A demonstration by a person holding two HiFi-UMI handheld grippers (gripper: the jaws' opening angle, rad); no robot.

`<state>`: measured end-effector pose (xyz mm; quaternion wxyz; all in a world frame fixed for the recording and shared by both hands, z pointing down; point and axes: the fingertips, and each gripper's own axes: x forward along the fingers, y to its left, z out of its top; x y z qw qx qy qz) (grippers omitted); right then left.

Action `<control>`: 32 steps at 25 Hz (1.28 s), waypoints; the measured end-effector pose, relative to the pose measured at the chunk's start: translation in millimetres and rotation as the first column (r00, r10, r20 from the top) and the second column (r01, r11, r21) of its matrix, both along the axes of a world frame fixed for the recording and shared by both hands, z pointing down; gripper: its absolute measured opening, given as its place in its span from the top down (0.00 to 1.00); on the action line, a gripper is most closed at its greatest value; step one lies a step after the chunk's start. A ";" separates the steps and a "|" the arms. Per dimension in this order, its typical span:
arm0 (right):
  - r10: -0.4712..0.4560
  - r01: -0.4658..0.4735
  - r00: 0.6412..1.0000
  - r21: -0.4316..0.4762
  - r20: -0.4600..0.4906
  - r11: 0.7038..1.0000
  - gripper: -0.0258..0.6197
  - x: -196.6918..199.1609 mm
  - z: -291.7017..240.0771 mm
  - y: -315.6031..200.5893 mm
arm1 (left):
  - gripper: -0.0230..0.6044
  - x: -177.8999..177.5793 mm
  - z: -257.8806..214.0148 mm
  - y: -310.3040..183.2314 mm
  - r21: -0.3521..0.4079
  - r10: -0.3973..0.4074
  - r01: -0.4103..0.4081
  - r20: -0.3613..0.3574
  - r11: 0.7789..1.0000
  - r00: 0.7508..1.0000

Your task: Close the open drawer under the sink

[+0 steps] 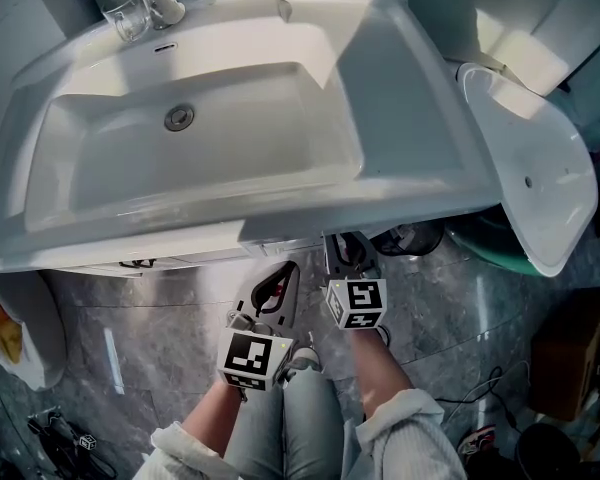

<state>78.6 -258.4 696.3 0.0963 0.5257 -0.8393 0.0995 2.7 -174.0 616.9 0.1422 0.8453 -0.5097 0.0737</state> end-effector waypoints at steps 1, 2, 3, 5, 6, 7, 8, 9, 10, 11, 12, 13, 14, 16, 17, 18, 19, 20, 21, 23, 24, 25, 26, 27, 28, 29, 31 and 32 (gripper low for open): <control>-0.003 0.003 1.000 -0.007 -0.002 1.000 0.83 -0.2 0.3 0.0 | 0.94 -0.2 -1.0 0.6 -0.002 -0.002 0.002 0.002 1.000 1.000; -0.006 0.006 1.000 -0.017 -0.006 1.000 0.82 -0.4 0.7 0.2 | 0.94 -0.3 -2.4 1.5 -0.004 -0.005 0.005 0.002 1.000 1.000; -0.011 0.011 1.000 -0.027 -0.011 1.000 0.82 -0.9 1.0 0.7 | 0.94 -0.4 -4.2 2.6 -0.006 -0.008 0.008 0.001 1.000 1.000; -0.021 0.020 1.000 -0.037 -0.019 0.999 0.82 -2.7 -1.4 3.8 | 0.94 0.3 -9.4 5.9 -0.010 -0.010 0.010 -0.002 1.000 1.000; -0.025 0.024 1.000 -0.038 -0.018 0.999 0.82 -4.0 -4.7 6.4 | 0.94 1.0 -12.9 7.7 -0.011 -0.008 0.008 -0.002 1.000 1.000; -0.028 0.027 1.000 -0.039 -0.014 0.999 0.82 -5.6 -9.2 9.4 | 0.94 1.5 -16.9 9.5 -0.011 -0.006 0.006 -0.001 1.000 1.000; -0.030 0.030 0.999 -0.037 -0.011 0.999 0.82 -7.6 -14.5 12.7 | 0.94 1.7 -21.3 11.1 -0.011 -0.004 0.004 0.001 1.000 1.000; -0.034 0.034 0.999 -0.033 -0.010 0.999 0.82 -9.8 -20.3 16.6 | 0.94 1.5 -26.0 12.8 -0.012 -0.003 0.003 0.002 1.000 1.000; -0.040 0.039 0.999 -0.032 -0.009 0.999 0.82 -12.0 -26.1 20.9 | 0.94 1.3 -30.9 14.7 -0.015 -0.004 0.004 0.001 1.000 1.000; -0.044 0.044 0.999 -0.033 -0.008 0.998 0.82 -13.6 -31.7 25.4 | 0.94 1.2 -35.9 17.0 -0.019 -0.004 0.004 0.000 1.000 1.000; -0.046 0.046 0.999 -0.037 -0.008 0.998 0.82 -14.3 -37.1 30.0 | 0.94 1.4 -41.2 19.8 -0.024 -0.003 0.003 -0.001 1.000 1.000; -0.045 0.045 0.999 -0.043 -0.006 0.998 0.82 -14.0 -42.5 34.5 | 0.94 1.8 -46.7 22.8 -0.028 -0.001 0.001 -0.001 1.000 1.000; -0.042 0.042 0.999 -0.050 -0.005 0.998 0.82 -13.2 -47.8 39.2 | 0.94 2.4 -52.5 25.8 -0.033 0.002 -0.002 0.000 0.999 1.000; -0.038 0.037 0.999 -0.067 -0.005 0.997 0.82 -11.1 -58.2 49.6 | 0.94 4.5 -65.3 31.4 -0.042 0.008 -0.008 0.000 0.999 1.000; -0.037 0.037 0.999 -0.077 -0.005 0.996 0.82 -10.3 -63.6 55.5 | 0.94 5.7 -72.5 33.7 -0.045 0.011 -0.011 0.000 0.999 1.000; -0.038 0.038 0.999 -0.087 -0.004 0.996 0.82 -9.7 -69.6 61.5 | 0.94 6.9 -80.4 35.5 -0.046 0.013 -0.013 0.001 0.999 1.000; -0.039 0.039 0.999 -0.095 -0.002 0.995 0.82 -9.2 -76.6 67.4 | 0.94 8.1 -89.0 36.8 -0.046 0.013 -0.013 0.001 0.999 1.000; -0.040 0.041 0.999 -0.102 0.002 0.994 0.82 -8.8 -84.3 73.2 | 0.94 9.4 -98.1 37.7 -0.045 0.013 -0.013 0.000 0.999 1.000; -0.042 0.043 0.999 -0.108 0.006 0.993 0.82 -8.4 -92.5 78.9 | 0.94 10.8 -107.4 38.5 -0.044 0.012 -0.012 -0.002 0.999 1.000; -0.044 0.046 0.999 -0.118 0.015 0.992 0.82 -7.4 -109.4 89.5 | 0.94 14.0 -125.2 40.6 -0.038 0.012 -0.012 -0.004 0.999 1.000; -0.043 0.045 0.999 -0.122 0.020 0.992 0.82 -6.7 -117.8 94.1 | 0.94 15.7 -133.3 42.0 -0.036 0.012 -0.012 -0.006 0.999 1.000; -0.042 0.045 0.999 -0.125 0.025 0.991 0.82 -5.7 -126.5 98.1 | 0.94 17.3 -140.9 43.5 -0.035 0.011 -0.012 -0.009 0.999 1.000; -0.041 0.044 0.999 -0.125 0.029 0.991 0.82 -4.6 -135.6 101.4 | 0.94 19.0 -148.3 45.0 -0.034 0.009 -0.010 -0.013 0.999 1.000; -0.042 0.045 0.999 -0.124 0.032 0.991 0.82 -3.6 -145.2 104.1 | 0.94 20.7 -155.7 46.3 -0.032 0.008 -0.008 -0.016 0.999 1.000; -0.043 0.047 0.998 -0.121 0.035 0.992 0.82 -2.6 -155.2 106.2 | 0.94 22.2 -163.0 47.5 -0.029 0.007 -0.008 -0.018 1.000 1.000; -0.043 0.047 0.998 -0.116 0.039 0.992 0.82 -1.4 -165.7 108.0 | 0.94 23.8 -170.0 48.9 -0.026 0.009 -0.009 -0.018 1.000 1.000; -0.041 0.046 0.998 -0.103 0.051 0.994 0.82 2.2 -187.2 111.3 | 0.94 27.2 -184.2 52.3 -0.016 0.015 -0.015 -0.018 1.000 1.000; -0.040 0.046 0.998 -0.096 0.056 0.994 0.82 4.3 -197.7 112.6 | 0.94 28.8 -191.6 53.7 -0.008 0.018 -0.018 -0.020 1.000 1.000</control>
